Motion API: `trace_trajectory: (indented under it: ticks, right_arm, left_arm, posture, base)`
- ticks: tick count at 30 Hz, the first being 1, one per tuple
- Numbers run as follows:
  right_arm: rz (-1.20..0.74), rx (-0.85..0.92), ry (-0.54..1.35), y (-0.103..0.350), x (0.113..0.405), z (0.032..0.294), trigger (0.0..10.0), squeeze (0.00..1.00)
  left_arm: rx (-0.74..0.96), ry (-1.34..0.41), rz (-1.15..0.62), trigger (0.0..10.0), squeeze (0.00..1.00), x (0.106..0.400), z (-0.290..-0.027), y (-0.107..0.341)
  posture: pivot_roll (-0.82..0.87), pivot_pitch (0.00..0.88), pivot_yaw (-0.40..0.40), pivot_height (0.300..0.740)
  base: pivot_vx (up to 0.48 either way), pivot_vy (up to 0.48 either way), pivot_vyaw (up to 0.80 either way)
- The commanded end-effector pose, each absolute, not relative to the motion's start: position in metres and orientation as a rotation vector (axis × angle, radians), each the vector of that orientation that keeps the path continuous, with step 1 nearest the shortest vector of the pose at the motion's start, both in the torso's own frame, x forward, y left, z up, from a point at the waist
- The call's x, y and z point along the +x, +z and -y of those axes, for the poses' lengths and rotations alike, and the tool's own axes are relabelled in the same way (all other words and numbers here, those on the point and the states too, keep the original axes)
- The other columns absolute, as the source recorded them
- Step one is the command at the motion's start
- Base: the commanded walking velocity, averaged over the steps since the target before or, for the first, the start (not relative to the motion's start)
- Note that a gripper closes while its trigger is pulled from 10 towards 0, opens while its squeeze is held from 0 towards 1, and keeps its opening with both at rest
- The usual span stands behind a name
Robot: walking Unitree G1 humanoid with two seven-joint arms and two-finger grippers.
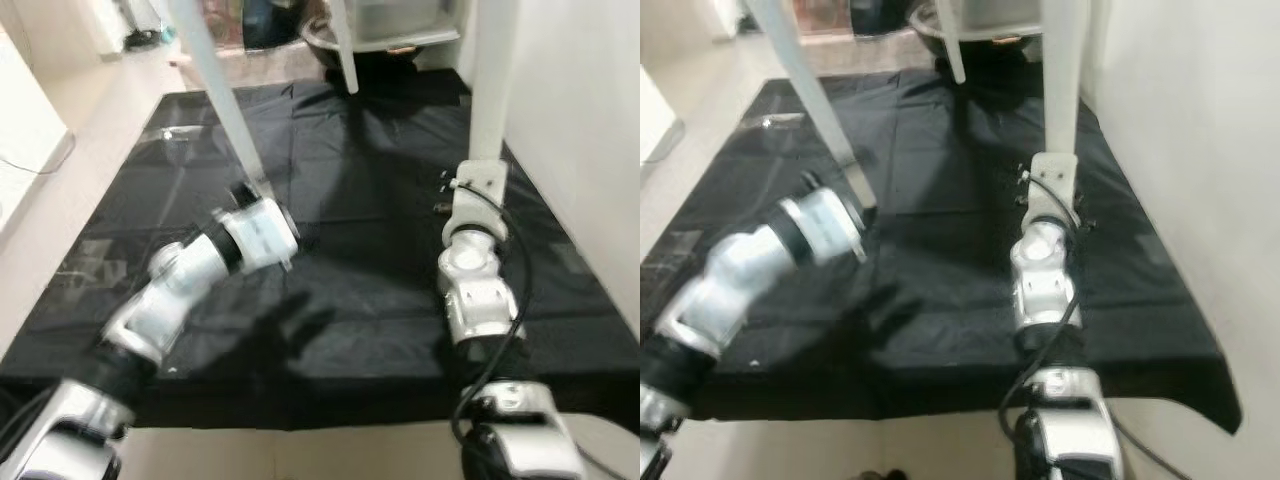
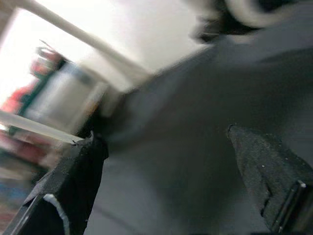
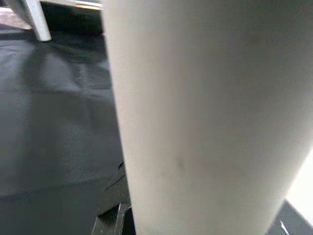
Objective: Building children table
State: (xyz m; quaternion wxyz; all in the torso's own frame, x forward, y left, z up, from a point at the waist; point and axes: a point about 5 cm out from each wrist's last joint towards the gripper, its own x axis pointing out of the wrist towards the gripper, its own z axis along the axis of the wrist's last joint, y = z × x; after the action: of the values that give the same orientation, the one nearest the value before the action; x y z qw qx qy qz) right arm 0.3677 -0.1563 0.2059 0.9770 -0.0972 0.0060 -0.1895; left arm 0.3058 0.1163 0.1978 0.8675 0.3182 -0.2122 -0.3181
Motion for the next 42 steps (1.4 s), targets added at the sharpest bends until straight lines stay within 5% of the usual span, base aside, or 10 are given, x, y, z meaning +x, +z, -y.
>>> trace_trajectory:
  ticks: [1,3,4,5,23,24,25,27,28,42]
  right_arm:
    - [-0.274,-0.156,-0.33,0.155,0.351,0.149,0.0,0.0]
    - [-0.274,-0.156,-0.33,0.155,0.351,0.149,0.0,0.0]
    - [-0.306,-0.151,-0.3,0.146,0.343,0.142,3.1,0.0]
    - [-0.318,-0.118,-0.255,0.141,0.337,0.136,10.0,0.0]
    - [-0.246,0.034,-0.028,0.153,0.33,0.115,10.0,0.25]
    - [-0.239,0.035,-0.015,0.154,0.329,0.114,10.0,1.0]
    - [-0.213,0.025,-0.012,0.155,0.323,0.115,10.0,0.57]
    - [-0.199,0.018,-0.012,0.156,0.321,0.116,10.0,0.57]
    - [-0.182,0.016,0.005,0.157,0.319,0.115,10.0,0.0]
    - [-0.089,-0.061,0.153,0.146,0.272,0.122,10.0,0.0]
  left_arm:
    - [0.598,-0.641,0.356,10.0,0.0,0.286,-0.118,0.168]
    - [0.598,-0.641,0.356,10.0,0.0,0.286,-0.118,0.168]
    - [0.507,-0.585,0.295,10.0,0.0,0.277,-0.121,0.154]
    - [0.469,-0.553,0.246,10.0,0.0,0.267,-0.123,0.145]
    - [0.235,-0.389,0.063,10.0,0.0,0.236,-0.121,0.134]
    - [0.238,-0.384,0.061,10.0,0.0,0.235,-0.121,0.134]
    - [0.245,-0.37,0.05,10.0,0.0,0.233,-0.122,0.134]
    - [0.247,-0.366,0.046,10.0,0.0,0.232,-0.122,0.134]
    - [0.248,-0.364,0.043,10.0,0.0,0.232,-0.123,0.134]
    - [0.166,-0.349,-0.051,10.0,0.0,0.221,-0.121,0.13]
  posture:
    - [0.11,0.142,0.03,0.74]
    - [0.11,0.142,0.03,0.74]
    - [0.11,0.141,0.025,0.74]
    - [0.11,0.136,0.026,0.74]
    - [0.1,0.144,0.015,0.74]
    - [0.1,0.144,0.015,0.74]
    - [0.1,0.143,0.012,0.74]
    - [0.1,0.144,0.013,0.74]
    - [0.1,0.144,0.013,0.74]
    - [0.09,0.134,0.008,0.74]
  base:
    - [0.0,0.0,0.0]
    - [0.0,0.0,0.0]
    - [0.0,0.0,0.0]
    - [0.0,0.0,0.0]
    - [0.0,0.0,0.0]
    - [0.0,0.0,0.0]
    - [0.0,0.0,0.0]
    - [0.0,0.0,0.0]
    - [0.0,0.0,0.0]
    - [0.0,0.0,0.0]
